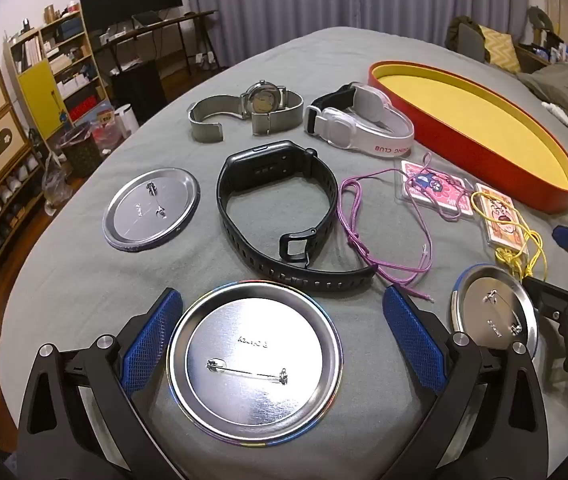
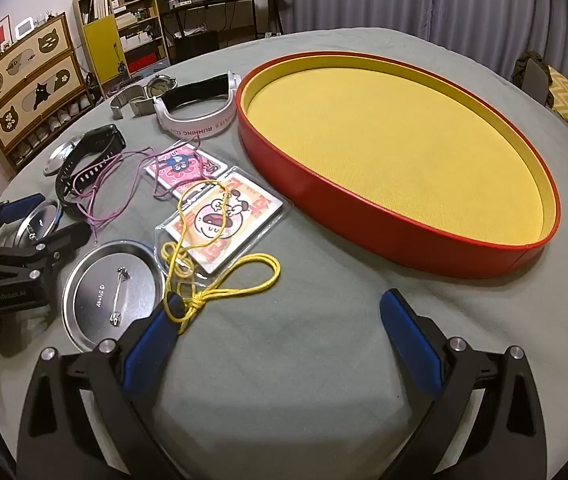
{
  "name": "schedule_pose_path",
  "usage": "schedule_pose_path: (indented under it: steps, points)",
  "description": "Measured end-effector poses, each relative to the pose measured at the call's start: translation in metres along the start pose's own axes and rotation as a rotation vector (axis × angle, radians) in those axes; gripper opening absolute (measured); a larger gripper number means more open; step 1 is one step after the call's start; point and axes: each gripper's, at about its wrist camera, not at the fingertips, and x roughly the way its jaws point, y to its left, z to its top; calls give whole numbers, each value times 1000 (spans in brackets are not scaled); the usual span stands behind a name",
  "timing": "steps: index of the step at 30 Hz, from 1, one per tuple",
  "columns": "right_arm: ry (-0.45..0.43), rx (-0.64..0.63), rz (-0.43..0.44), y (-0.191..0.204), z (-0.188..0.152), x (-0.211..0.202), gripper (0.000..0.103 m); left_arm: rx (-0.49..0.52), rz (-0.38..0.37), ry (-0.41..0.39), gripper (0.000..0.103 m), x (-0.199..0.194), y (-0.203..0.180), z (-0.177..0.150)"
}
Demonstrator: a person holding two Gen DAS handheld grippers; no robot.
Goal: Organize jewelry
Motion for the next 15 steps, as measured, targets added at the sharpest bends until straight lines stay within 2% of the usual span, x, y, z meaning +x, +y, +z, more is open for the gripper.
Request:
schedule_pose_path:
  steps: [15]
  points:
    - [6, 0, -1, 0, 0, 0, 95, -4, -5, 1, 98, 0, 0, 0]
